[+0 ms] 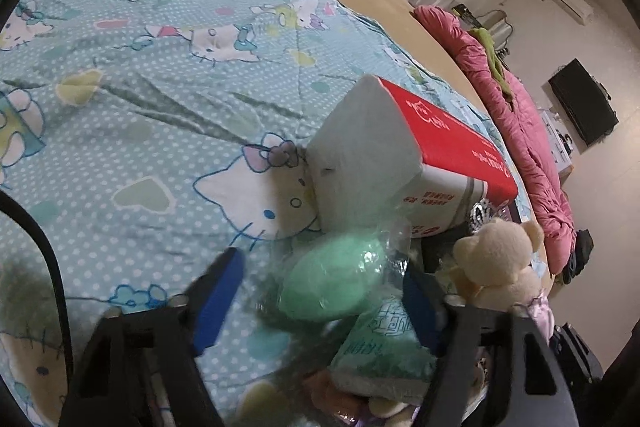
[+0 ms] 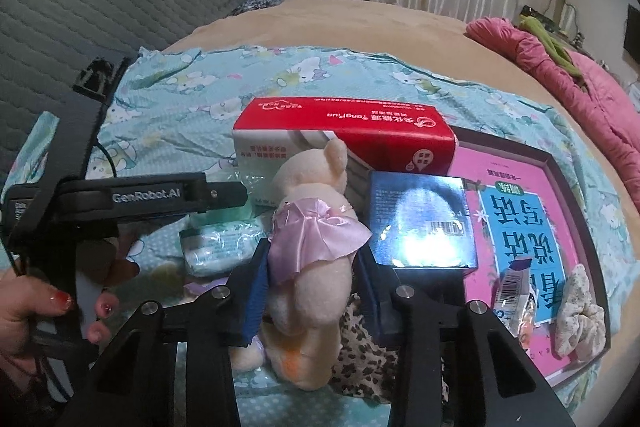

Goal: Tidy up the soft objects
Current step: 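Grasp the teddy bear in pink dress with the right tool while the left tool reaches the green bag, then close the left tool on the bagged green sponge and lift it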

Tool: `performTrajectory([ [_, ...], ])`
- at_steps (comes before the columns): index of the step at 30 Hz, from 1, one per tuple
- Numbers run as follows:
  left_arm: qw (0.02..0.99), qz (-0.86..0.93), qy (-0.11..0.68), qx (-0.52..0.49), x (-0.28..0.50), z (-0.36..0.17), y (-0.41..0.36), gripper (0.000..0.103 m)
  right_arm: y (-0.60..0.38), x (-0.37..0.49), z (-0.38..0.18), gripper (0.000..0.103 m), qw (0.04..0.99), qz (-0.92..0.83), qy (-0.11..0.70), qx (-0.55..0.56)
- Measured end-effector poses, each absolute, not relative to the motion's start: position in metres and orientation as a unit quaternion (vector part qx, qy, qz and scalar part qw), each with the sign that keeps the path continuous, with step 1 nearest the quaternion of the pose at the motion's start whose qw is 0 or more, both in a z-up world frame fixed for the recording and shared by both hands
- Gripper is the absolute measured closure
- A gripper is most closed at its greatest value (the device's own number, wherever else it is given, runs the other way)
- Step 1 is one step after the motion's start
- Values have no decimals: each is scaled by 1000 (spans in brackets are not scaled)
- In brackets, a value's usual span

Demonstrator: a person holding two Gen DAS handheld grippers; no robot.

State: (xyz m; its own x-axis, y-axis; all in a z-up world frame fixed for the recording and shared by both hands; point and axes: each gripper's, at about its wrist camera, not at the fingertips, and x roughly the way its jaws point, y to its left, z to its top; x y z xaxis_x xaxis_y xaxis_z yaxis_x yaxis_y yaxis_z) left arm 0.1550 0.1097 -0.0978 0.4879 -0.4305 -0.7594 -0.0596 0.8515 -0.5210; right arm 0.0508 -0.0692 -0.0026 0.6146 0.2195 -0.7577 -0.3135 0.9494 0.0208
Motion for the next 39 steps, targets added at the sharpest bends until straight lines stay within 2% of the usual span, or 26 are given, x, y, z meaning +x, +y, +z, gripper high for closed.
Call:
performTrajectory([
  [4, 822, -128, 497, -246, 155, -99, 104, 52, -71, 49, 3, 62, 899, 149, 408, -53],
  [8, 826, -128, 495, -239, 152, -95, 103, 55, -73, 47, 8, 62, 901, 150, 404, -47],
  [22, 860, -102, 449, -218, 113, -41, 104, 56, -98, 35, 40, 63, 916, 148, 373, -16],
  [39, 884, -97, 433, -149, 70, 18, 49, 56, -148, 14, 73, 63, 934, 138, 328, 31],
])
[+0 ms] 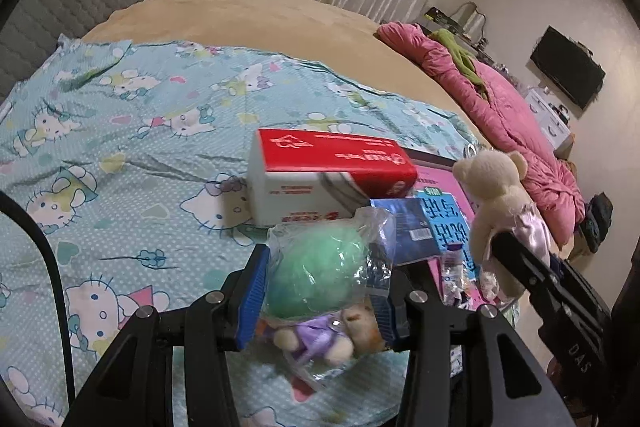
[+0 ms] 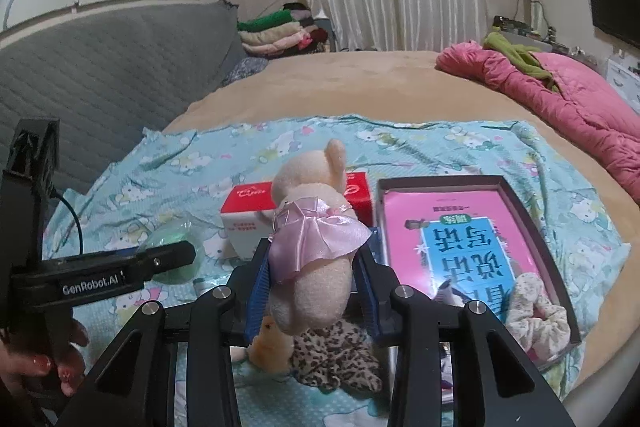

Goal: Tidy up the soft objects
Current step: 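Close the left tool on the bagged green sponge and lift it, then carry the teddy bear and green bag in both tools over the pink book box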

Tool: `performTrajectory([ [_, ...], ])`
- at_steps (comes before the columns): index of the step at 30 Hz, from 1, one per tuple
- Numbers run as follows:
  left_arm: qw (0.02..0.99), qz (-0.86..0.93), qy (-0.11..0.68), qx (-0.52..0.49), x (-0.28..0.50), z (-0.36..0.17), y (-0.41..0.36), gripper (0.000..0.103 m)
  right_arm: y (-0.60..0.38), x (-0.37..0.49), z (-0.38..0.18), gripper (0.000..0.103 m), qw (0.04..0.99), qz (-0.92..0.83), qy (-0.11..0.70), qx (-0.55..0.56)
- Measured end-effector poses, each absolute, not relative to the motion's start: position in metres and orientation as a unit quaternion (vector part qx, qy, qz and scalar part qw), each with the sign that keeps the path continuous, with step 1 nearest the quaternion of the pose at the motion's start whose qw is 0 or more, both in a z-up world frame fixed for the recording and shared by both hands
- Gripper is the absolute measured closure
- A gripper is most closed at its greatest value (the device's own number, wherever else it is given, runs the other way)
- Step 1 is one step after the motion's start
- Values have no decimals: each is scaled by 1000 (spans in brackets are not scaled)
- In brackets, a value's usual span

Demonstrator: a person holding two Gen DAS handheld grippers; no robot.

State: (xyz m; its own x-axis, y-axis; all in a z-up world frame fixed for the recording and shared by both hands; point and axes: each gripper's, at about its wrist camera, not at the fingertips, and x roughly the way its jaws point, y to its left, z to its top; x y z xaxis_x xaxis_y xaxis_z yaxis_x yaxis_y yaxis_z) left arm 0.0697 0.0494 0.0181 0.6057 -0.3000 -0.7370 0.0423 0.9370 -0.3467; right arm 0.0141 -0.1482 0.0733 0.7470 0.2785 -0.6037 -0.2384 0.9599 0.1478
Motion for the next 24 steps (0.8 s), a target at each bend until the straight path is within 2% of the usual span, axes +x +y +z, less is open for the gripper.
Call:
performTrajectory([
  [24, 898, -122, 420, -53, 45, 63, -39, 56, -235, -7, 95, 63, 954, 85, 272, 97],
])
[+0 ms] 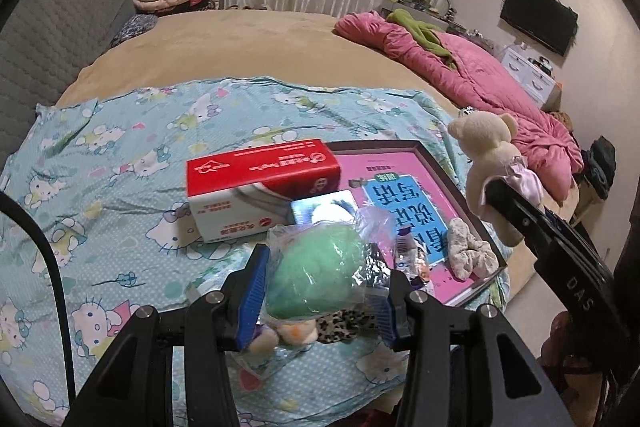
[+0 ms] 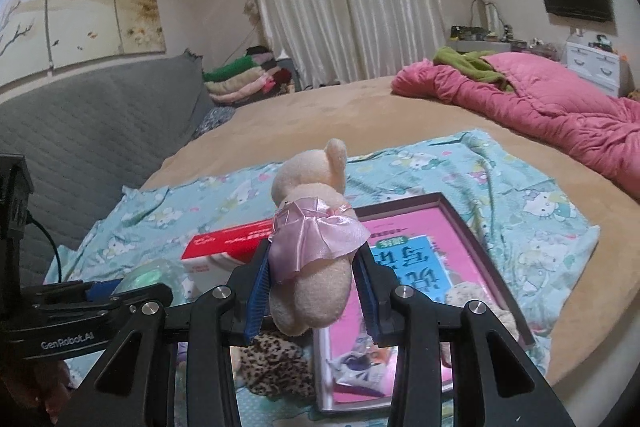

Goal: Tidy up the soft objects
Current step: 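Carry the teddy bear and green bag in both tools over the pink book box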

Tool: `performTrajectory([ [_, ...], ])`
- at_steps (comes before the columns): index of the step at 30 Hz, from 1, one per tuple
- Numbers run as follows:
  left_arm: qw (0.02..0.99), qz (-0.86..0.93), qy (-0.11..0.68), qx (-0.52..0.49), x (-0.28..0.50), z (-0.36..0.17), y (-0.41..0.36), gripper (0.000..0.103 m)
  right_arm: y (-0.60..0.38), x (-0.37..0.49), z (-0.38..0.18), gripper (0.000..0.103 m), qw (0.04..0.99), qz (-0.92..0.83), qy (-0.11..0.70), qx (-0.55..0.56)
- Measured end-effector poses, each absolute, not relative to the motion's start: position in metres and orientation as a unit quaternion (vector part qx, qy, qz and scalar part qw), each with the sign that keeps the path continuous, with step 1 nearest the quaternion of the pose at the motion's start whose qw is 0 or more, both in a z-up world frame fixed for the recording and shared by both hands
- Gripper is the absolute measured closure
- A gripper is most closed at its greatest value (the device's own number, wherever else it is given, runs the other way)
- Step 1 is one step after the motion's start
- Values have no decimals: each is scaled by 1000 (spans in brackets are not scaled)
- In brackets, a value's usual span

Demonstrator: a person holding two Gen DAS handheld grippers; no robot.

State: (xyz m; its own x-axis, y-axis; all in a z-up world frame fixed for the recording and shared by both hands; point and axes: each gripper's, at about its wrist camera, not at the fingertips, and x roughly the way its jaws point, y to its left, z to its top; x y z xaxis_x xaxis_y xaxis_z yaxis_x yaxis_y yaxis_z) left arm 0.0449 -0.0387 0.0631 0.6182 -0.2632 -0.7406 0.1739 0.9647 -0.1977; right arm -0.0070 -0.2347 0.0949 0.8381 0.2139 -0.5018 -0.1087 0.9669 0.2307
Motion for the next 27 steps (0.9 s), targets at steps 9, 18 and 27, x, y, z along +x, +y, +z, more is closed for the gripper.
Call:
performTrajectory([
  [9, 897, -141, 419, -30, 41, 72, -72, 56, -271, -10, 95, 63, 956, 57, 256, 129],
  [18, 890, -164, 425, -8, 45, 72, -106, 56, -304, -12, 90, 63, 955, 25, 250, 156],
  [27, 880, -184, 438, 12, 52, 58, -142, 56, -327, -8, 77, 63, 950, 5, 265, 168],
])
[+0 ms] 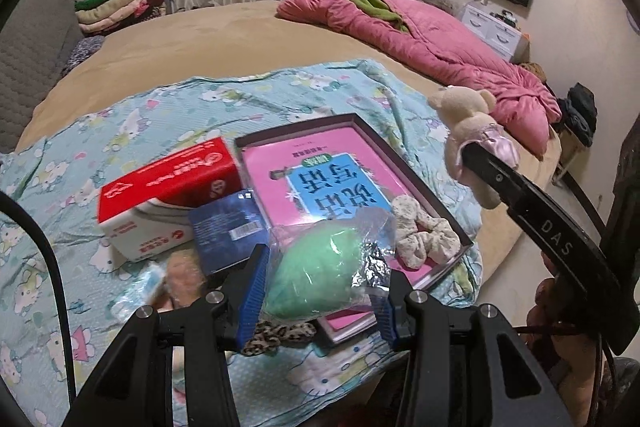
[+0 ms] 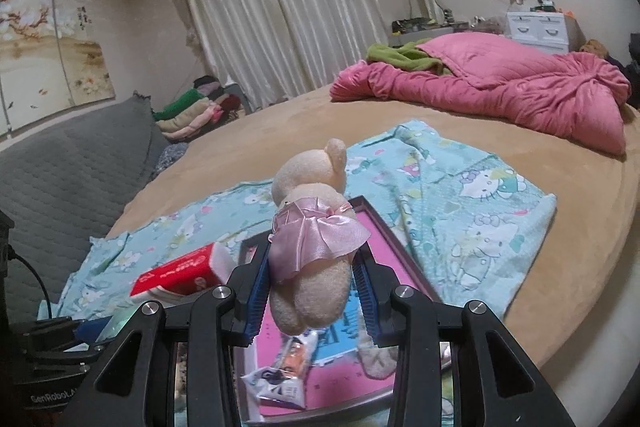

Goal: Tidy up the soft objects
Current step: 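Carry the teddy bear and green bag in both tools over the pink book box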

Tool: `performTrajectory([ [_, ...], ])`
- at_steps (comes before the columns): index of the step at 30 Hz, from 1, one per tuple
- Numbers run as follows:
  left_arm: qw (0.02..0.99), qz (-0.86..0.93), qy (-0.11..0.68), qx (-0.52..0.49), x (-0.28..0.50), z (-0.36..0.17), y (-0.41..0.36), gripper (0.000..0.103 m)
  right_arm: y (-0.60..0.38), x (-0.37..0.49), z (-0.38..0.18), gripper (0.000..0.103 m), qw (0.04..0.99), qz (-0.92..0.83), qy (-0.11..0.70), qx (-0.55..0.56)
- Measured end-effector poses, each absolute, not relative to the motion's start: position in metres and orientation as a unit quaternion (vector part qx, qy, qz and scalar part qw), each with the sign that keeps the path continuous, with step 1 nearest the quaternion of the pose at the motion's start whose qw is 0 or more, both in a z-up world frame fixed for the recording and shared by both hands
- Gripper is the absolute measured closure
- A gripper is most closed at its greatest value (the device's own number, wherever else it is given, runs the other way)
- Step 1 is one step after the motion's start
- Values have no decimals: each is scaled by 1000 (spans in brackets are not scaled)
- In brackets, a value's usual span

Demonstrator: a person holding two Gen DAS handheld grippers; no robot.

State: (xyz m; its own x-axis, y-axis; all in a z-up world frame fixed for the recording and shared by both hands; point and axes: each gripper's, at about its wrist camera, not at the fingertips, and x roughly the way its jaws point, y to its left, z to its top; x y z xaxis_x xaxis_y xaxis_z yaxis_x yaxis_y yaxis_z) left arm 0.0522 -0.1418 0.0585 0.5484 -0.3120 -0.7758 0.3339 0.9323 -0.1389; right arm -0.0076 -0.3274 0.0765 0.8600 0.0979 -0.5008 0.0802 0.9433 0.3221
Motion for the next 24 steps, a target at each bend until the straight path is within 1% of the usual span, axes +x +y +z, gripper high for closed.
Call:
performTrajectory([
  [9, 867, -174, 465, 39, 72, 28, -165, 56, -337, 2, 56, 63, 939, -1, 298, 173],
  [18, 859, -147, 479, 102, 88, -3, -186, 56, -346, 7, 42, 62, 931, -7, 316, 182],
  [24, 851, -154, 491, 107, 95, -15, -197, 56, -351, 12, 30, 62, 923, -6, 338, 185],
])
